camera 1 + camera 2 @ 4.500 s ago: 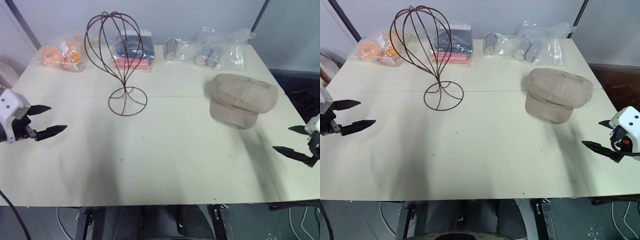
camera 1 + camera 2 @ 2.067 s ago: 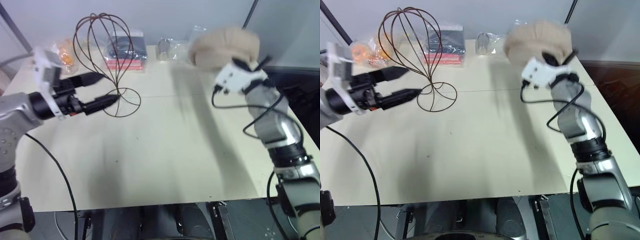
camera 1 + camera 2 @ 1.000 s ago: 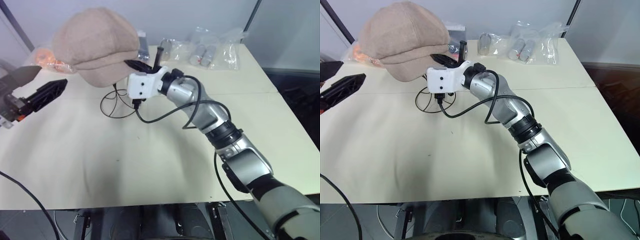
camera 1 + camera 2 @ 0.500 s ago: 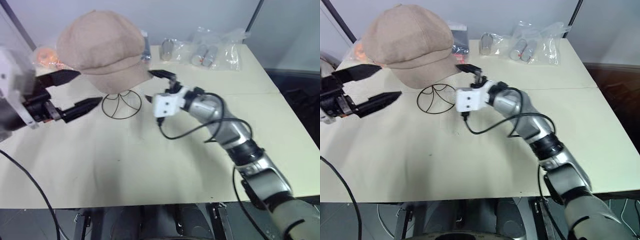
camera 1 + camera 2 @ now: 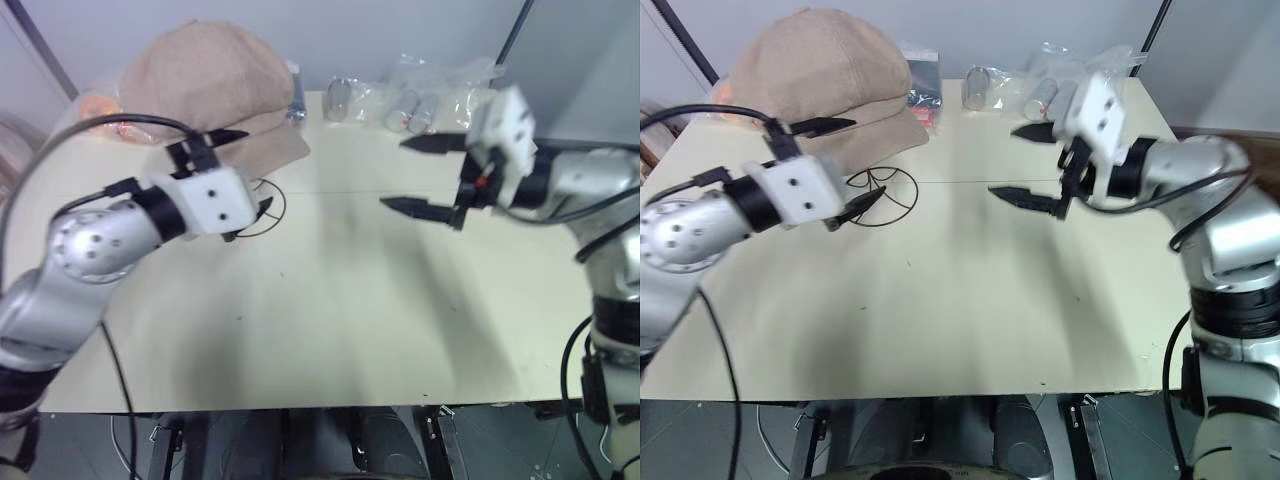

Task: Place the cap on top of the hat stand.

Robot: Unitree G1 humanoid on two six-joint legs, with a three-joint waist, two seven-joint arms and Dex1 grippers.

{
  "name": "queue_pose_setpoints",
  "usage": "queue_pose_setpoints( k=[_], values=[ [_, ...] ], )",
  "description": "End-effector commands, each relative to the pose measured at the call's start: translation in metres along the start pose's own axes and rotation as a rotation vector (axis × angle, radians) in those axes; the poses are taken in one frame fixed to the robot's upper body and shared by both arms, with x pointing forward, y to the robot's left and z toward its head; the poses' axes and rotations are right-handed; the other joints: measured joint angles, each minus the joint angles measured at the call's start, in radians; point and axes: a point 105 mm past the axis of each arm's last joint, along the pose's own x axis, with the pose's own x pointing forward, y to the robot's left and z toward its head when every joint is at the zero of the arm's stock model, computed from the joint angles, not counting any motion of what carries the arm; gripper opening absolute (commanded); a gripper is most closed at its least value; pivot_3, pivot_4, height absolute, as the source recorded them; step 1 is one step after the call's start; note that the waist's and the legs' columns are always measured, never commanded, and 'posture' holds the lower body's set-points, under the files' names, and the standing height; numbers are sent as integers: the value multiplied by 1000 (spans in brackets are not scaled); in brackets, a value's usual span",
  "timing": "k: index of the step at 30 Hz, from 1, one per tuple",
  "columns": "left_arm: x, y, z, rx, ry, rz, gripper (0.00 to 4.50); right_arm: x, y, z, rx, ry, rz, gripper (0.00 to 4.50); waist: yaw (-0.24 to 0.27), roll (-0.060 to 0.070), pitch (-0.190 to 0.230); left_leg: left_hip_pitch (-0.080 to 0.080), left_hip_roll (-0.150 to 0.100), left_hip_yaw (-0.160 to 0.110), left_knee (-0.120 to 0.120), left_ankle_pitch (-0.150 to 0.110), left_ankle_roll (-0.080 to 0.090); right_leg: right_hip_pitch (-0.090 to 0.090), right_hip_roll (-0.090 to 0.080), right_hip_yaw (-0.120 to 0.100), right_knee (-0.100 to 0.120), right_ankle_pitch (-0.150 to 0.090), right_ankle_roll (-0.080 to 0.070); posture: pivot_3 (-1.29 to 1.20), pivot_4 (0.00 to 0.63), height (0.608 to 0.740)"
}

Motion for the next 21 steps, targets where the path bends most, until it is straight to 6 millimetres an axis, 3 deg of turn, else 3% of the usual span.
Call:
queue_pose_setpoints(
  k=[1,9,12,19,21],
  values=[
    [11,6,3,170,16,54,4500,-14,9,22,67,-50,65,4498,4,0,0,0,0,0,0,0,1,0,0,0,0,0,0,0,150,740],
    [28,-1,14,313,-25,54,4500,-13,6,28,89,-75,41,4498,4,0,0,-3,0,1,1,-1,2,-3,-1,0,0,0,0,0,150,740],
    [26,1,15,316,-32,64,3588,-10,7,23,93,-68,36,4500,4,0,0,-4,0,1,1,-1,2,-3,-1,0,0,0,1,0,150,740],
    [16,9,3,316,-7,92,36,-5,3,15,101,-52,20,4500,3,0,0,-4,0,1,1,-1,2,-3,-1,0,0,0,1,0,150,740],
    [10,14,-1,309,-7,120,36,-4,0,13,108,-49,8,4500,3,0,0,-4,0,1,1,-1,2,-3,-1,0,0,0,1,0,150,740]
  ],
)
